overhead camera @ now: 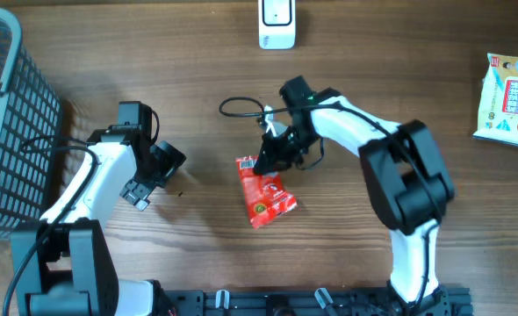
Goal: Scan the item barcode
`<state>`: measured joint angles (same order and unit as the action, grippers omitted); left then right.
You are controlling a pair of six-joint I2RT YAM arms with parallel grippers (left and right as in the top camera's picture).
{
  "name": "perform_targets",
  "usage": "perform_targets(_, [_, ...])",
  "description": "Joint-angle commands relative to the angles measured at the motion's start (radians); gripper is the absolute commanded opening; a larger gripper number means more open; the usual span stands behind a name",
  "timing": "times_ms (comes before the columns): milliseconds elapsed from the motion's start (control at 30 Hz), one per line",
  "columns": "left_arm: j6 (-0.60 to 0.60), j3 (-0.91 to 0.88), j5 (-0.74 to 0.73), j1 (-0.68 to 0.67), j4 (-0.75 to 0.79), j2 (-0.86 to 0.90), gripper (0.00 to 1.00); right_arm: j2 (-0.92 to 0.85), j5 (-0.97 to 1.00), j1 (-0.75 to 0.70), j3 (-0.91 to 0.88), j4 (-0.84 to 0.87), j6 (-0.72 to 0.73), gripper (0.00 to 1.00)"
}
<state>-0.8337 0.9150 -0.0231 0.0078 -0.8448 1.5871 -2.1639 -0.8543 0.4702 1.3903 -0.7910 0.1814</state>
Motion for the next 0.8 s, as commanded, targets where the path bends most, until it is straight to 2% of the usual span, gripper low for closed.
perform_targets(0, [-0.016, -0.008, 0.014, 0.003, 0.002, 0.010, 1.00, -0.042, 0.173, -0.016, 0.011, -0.016, 0.042, 0.04])
perform_targets(167, [-0.016, -0.008, 0.014, 0.003, 0.002, 0.010, 1.00, 0.117, 0.394, -0.068, 0.093, -0.177, 0.023, 0.04])
perform_targets(367, [-0.016, -0.008, 0.014, 0.003, 0.002, 0.010, 1.00, 0.381, 0.264, -0.068, 0.114, -0.256, -0.079, 0.05])
perform_targets(467, [-0.016, -0.008, 0.014, 0.003, 0.002, 0.010, 1.00, 0.396, 0.129, -0.068, 0.077, -0.328, -0.163, 0.04])
perform_targets(533, [-0.016, -0.008, 0.014, 0.003, 0.002, 0.010, 1.00, 0.395, 0.008, -0.068, -0.007, -0.314, -0.210, 0.05])
perform_targets(600, [-0.016, -0.008, 0.014, 0.003, 0.002, 0.010, 1.00, 0.395, -0.025, -0.068, -0.109, -0.245, -0.203, 0.04])
perform_targets(633, [-0.016, -0.008, 0.014, 0.003, 0.002, 0.010, 1.00, 0.394, -0.055, -0.068, -0.192, -0.154, -0.163, 0.04])
perform_targets(733, [-0.016, -0.008, 0.014, 0.003, 0.002, 0.010, 1.00, 0.385, -0.136, -0.068, -0.396, 0.143, 0.021, 0.04])
perform_targets(767, [-0.016, -0.008, 0.014, 0.003, 0.002, 0.010, 1.00, 0.385, -0.135, -0.068, -0.480, 0.275, 0.123, 0.04])
